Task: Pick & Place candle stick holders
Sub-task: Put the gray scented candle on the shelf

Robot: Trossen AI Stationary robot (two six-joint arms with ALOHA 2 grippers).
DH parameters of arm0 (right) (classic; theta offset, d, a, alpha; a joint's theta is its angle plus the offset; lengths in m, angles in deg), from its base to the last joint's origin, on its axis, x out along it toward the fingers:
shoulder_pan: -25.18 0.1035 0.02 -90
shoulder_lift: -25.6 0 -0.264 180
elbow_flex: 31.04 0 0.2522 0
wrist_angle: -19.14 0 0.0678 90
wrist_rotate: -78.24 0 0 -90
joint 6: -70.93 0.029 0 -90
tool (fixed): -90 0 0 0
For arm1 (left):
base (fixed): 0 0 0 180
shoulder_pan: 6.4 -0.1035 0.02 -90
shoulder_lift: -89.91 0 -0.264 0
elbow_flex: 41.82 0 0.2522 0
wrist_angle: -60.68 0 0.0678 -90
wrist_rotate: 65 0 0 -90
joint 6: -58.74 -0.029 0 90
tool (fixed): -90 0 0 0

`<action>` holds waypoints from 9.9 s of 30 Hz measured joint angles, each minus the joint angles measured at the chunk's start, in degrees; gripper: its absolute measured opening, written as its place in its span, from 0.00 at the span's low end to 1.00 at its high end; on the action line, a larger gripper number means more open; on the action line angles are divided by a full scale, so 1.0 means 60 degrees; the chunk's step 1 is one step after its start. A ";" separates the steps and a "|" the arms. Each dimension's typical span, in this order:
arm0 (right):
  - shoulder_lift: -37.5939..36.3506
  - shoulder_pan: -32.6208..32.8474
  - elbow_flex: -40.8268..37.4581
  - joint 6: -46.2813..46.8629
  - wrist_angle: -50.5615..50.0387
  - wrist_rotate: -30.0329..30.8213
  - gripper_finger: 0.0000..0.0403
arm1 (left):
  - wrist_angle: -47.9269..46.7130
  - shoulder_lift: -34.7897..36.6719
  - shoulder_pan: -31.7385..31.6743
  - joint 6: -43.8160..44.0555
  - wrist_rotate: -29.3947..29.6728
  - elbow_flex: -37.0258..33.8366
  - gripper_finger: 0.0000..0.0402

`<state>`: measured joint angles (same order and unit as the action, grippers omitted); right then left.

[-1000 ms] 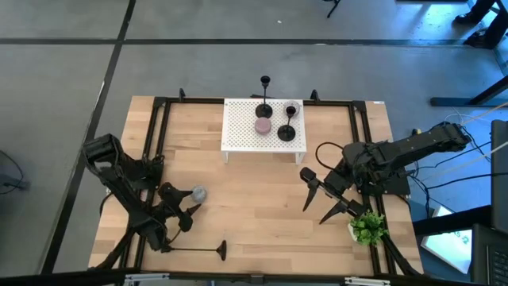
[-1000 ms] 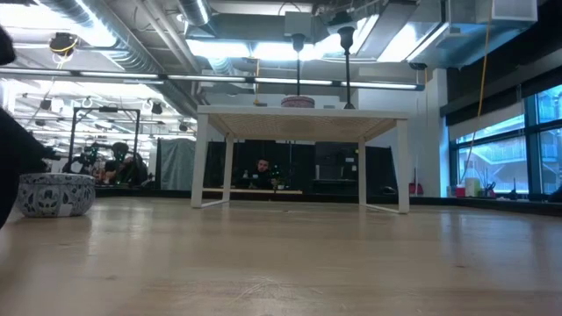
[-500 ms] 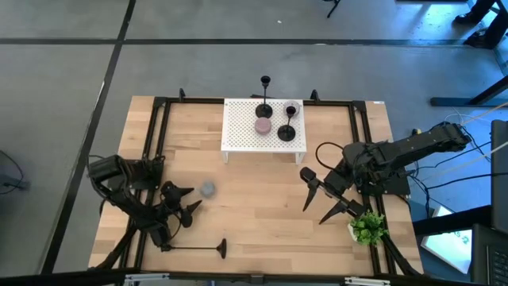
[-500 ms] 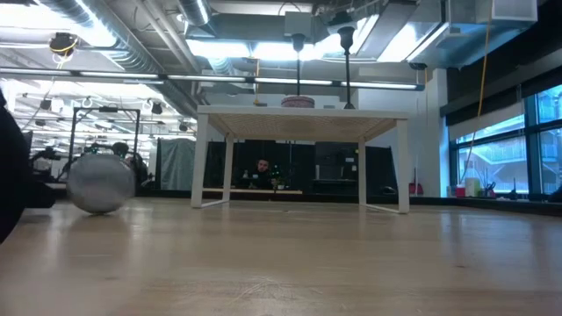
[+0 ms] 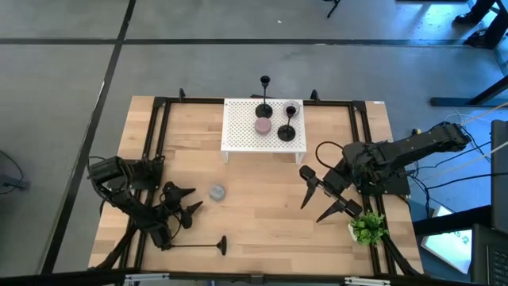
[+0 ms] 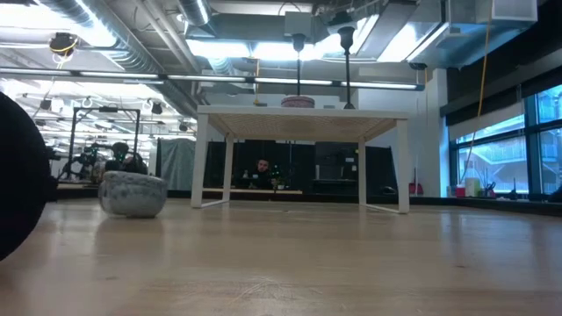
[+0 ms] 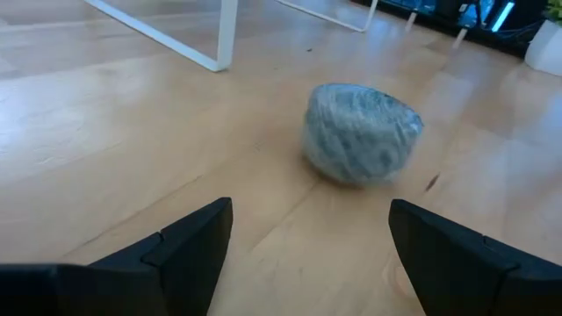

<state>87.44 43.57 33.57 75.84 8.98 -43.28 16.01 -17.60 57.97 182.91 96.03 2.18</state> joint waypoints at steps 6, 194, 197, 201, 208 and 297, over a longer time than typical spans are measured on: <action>0.0000 0.0000 0.0000 0.0000 -0.0004 -0.0001 0.62 | 0.0364 0.0004 -0.0260 -0.0551 0.0393 0.0004 0.76; 0.8120 -0.0459 -0.0007 0.0541 0.3122 0.6712 0.62 | 1.5703 -0.1818 -0.7208 -1.8169 -0.7352 0.0153 0.76; 0.8120 -0.0459 -0.0007 0.0539 0.3178 0.6687 0.62 | 1.5699 -0.1818 -0.7208 -1.8176 -0.7352 0.0157 0.76; 0.8120 -0.0459 -0.0007 0.0608 0.3235 0.6677 0.62 | 1.5650 -0.1819 -0.7208 -1.8226 -0.7362 0.0218 0.76; 0.8120 -0.0455 -0.0007 0.0637 0.3257 0.6629 0.62 | 1.5598 -0.1829 -0.7218 -1.8253 -0.7508 0.0313 0.76; 0.0544 0.0891 -0.0001 0.0364 -0.2270 0.5966 0.55 | 0.6376 0.5914 -0.8385 -1.6551 -0.7992 0.0874 0.71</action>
<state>90.70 48.92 33.57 78.02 -4.64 -7.48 54.26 17.89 7.66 83.61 48.07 7.43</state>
